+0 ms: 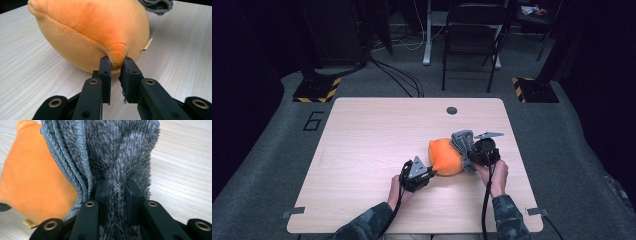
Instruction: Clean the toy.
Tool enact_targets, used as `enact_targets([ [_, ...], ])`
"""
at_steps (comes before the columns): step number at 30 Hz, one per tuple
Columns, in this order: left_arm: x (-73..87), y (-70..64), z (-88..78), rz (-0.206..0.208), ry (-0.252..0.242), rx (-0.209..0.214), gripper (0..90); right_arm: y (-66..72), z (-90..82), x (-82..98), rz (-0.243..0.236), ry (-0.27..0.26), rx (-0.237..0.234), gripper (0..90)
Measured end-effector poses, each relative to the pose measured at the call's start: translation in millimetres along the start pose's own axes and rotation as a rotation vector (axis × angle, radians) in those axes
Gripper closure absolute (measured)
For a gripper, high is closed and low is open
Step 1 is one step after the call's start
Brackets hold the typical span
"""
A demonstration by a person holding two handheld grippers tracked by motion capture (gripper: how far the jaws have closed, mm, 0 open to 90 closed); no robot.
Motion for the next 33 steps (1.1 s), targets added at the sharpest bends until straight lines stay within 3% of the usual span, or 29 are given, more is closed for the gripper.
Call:
enact_targets([
  [4,0.4,0.1,0.1,-0.007,-0.002,0.004,78.9,-7.2,4.3,3.5,0.03,0.01,0.002,75.2],
  [6,1.1,0.6,-0.2,-0.01,0.001,0.007,78.9,-11.6,8.1,7.8,0.031,0.029,0.032,75.2],
  [8,1.4,1.0,-0.3,-0.007,0.005,0.005,78.9,-16.0,15.6,15.2,0.042,0.055,0.044,75.4],
  [10,1.6,1.7,-0.2,-0.014,0.004,0.003,78.9,-18.4,23.5,24.7,0.058,0.125,0.055,75.6],
  [12,1.4,2.5,0.3,-0.02,-0.004,0.001,78.9,-21.7,28.3,30.3,0.062,0.147,0.062,75.8],
  [15,2.3,5.0,-1.1,-0.021,0.001,0.004,78.7,-26.2,18.4,23.3,0.08,0.119,0.073,75.8],
  [16,2.3,5.1,-1.0,-0.034,-0.008,0.004,78.6,-28.5,12.5,16.8,0.056,0.074,0.073,75.8],
  [18,2.7,6.0,-1.8,-0.033,-0.004,0.005,78.4,-23.6,-4.4,2.9,0.066,0.013,0.051,75.8],
  [21,1.7,5.5,-2.0,-0.029,-0.01,0.008,78.0,-2.8,-22.0,-13.4,0.013,-0.038,0.0,75.8],
  [23,1.5,5.0,-2.2,-0.021,-0.007,0.004,77.4,15.6,-21.6,-16.3,-0.04,-0.019,-0.049,75.8],
  [25,2.3,5.6,-2.3,-0.024,-0.009,0.001,75.1,27.8,-14.8,-14.4,-0.089,0.008,-0.04,76.0],
  [29,5.6,7.7,-1.4,-0.002,0.02,-0.04,55.8,26.3,-11.3,-13.9,-0.063,-0.004,-0.036,75.9],
  [33,10.3,6.8,6.2,0.004,0.044,-0.075,45.7,23.3,-8.9,-12.2,-0.032,-0.012,-0.04,75.9],
])
Point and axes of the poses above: each handheld gripper's, and its own axes: z roughly forward along the jaws, x roughly out of its underside, y roughly to its left, the point moved 5 cm from there along z, roughly forward along the jaws, and after that the axes turned 6 degrees about x, right-handed, at the moved point
